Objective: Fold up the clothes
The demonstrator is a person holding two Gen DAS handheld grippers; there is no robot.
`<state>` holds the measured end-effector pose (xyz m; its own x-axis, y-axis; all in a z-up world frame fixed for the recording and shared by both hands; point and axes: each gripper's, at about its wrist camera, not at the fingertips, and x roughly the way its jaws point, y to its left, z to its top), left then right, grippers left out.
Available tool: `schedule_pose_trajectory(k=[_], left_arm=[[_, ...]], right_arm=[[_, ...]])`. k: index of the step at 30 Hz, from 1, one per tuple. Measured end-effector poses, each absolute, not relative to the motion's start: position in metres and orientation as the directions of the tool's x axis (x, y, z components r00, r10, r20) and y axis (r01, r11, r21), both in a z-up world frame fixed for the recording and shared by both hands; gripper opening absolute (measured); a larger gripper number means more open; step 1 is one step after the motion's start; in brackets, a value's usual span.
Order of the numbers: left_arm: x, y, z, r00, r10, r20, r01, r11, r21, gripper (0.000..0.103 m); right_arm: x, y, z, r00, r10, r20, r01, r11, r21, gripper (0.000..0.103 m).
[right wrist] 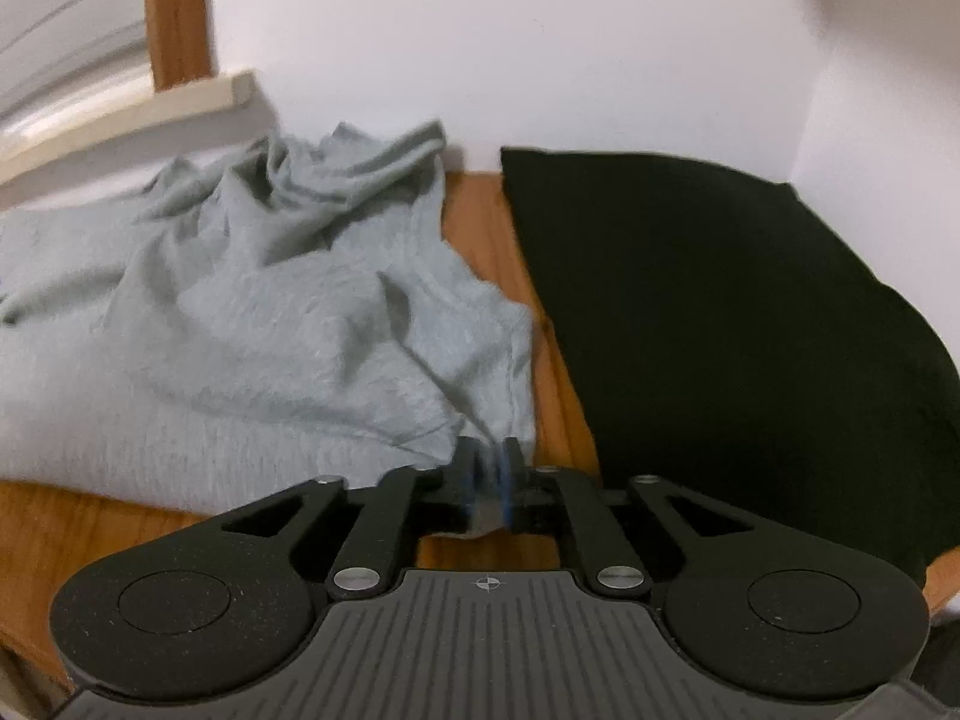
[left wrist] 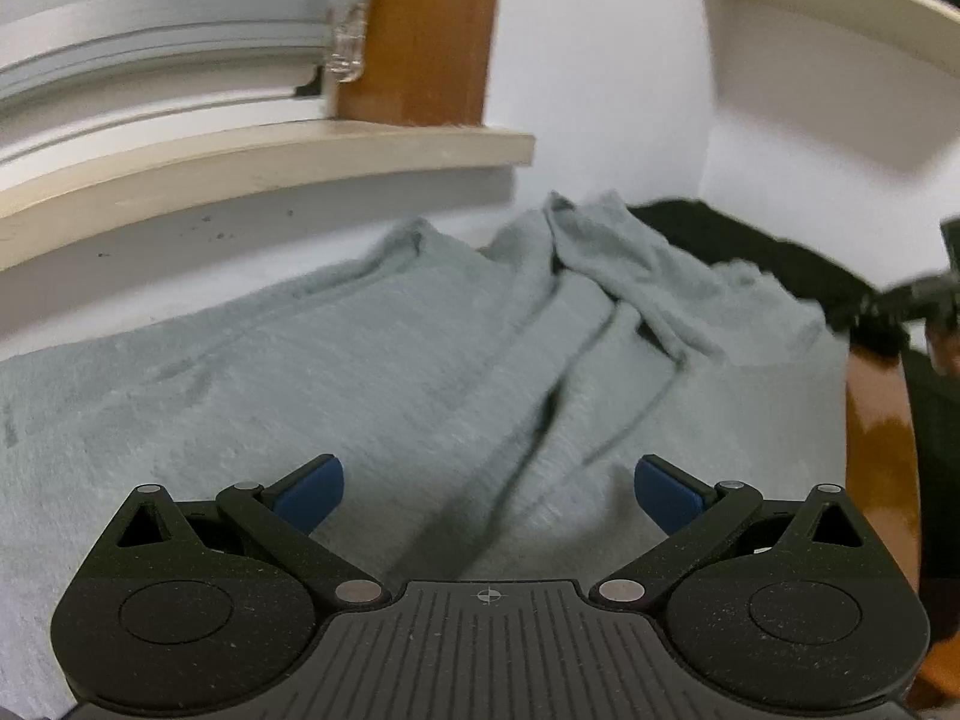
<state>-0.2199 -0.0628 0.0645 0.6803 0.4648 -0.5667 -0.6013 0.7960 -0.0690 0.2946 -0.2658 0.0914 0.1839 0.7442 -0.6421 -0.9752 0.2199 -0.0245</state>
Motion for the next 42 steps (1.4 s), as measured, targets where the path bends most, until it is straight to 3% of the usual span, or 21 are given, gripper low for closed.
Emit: schedule_pose_trajectory(k=[2, 6, 8, 12, 15, 17, 21, 27, 28, 31, 39, 42], left_arm=[[-0.220, -0.065, 0.065, 0.671, 0.480, -0.565, -0.612, 0.789, -0.057, 0.103], [-0.223, -0.062, 0.065, 0.660, 0.502, -0.558, -0.647, 0.758, -0.083, 0.103], [-0.226, -0.061, 0.067, 0.661, 0.514, -0.547, -0.655, 0.750, -0.087, 0.103], [-0.240, -0.059, 0.076, 0.653, 0.539, -0.532, -0.672, 0.736, -0.078, 0.101], [-0.256, -0.051, 0.084, 0.635, 0.551, -0.542, -0.677, 0.734, -0.047, 0.091], [-0.266, -0.043, 0.088, 0.610, 0.559, -0.561, -0.682, 0.732, -0.012, 0.068], [-0.288, -0.020, 0.087, 0.530, 0.604, -0.595, -0.712, 0.698, 0.075, 0.066], [-0.321, 0.020, 0.076, 0.418, 0.646, -0.638, -0.787, 0.608, 0.101, 0.065], [-0.324, 0.024, 0.073, 0.409, 0.651, -0.640, -0.793, 0.600, 0.104, 0.058], [-0.331, 0.035, 0.068, 0.390, 0.665, -0.637, -0.808, 0.579, 0.109, 0.054], [-0.329, 0.058, 0.070, 0.298, 0.718, -0.629, -0.820, 0.530, 0.217, 0.050], [-0.336, 0.059, 0.069, 0.313, 0.711, -0.630, -0.827, 0.530, 0.186, 0.052]], right_arm=[[0.291, -0.266, 0.097, 0.184, 0.790, -0.584, -0.973, 0.232, 0.007, 0.040], [0.266, -0.253, 0.104, 0.117, 0.871, -0.477, -0.981, 0.176, 0.082, 0.043], [0.249, -0.238, 0.101, 0.039, 0.888, -0.458, -0.989, 0.101, 0.111, 0.050], [0.214, -0.204, 0.090, -0.070, 0.878, -0.473, -0.993, -0.016, 0.117, 0.052], [0.195, -0.184, 0.084, -0.089, 0.862, -0.499, -0.995, -0.055, 0.082, 0.056], [0.188, -0.177, 0.079, -0.088, 0.847, -0.524, -0.996, -0.065, 0.061, 0.057], [0.179, -0.169, 0.075, -0.082, 0.830, -0.552, -0.996, -0.079, 0.028, 0.062], [0.176, -0.160, 0.068, -0.070, 0.807, -0.586, -0.997, -0.074, 0.017, 0.071], [0.177, -0.160, 0.068, -0.069, 0.807, -0.586, -0.997, -0.071, 0.019, 0.071], [0.174, -0.160, 0.069, -0.056, 0.808, -0.587, -0.998, -0.067, 0.003, 0.072], [0.175, -0.161, 0.070, -0.055, 0.807, -0.587, -0.998, -0.063, 0.007, 0.073], [0.175, -0.161, 0.070, -0.055, 0.808, -0.587, -0.998, -0.063, 0.008, 0.073]])
